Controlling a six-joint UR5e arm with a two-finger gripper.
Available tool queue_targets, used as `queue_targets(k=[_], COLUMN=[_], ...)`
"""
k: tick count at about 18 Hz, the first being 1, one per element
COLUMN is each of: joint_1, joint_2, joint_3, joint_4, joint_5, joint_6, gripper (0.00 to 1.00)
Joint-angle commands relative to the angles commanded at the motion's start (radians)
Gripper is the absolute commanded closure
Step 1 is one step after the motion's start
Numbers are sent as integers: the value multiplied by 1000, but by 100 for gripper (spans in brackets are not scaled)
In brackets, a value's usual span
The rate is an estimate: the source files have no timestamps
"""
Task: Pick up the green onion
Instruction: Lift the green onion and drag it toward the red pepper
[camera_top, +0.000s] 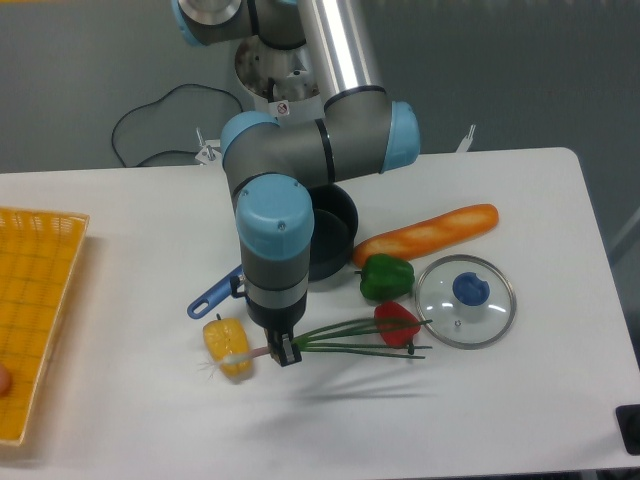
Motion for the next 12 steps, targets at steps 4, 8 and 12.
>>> queue_targets(k=[4,8,12], joint_1=[12,14,22], joint_2=[34,37,39], joint_3=[-25,-26,-26], joint_4=[-13,-11,-13], joint_5=[0,0,0], joint_6=[6,5,5], gripper=[88,88,88])
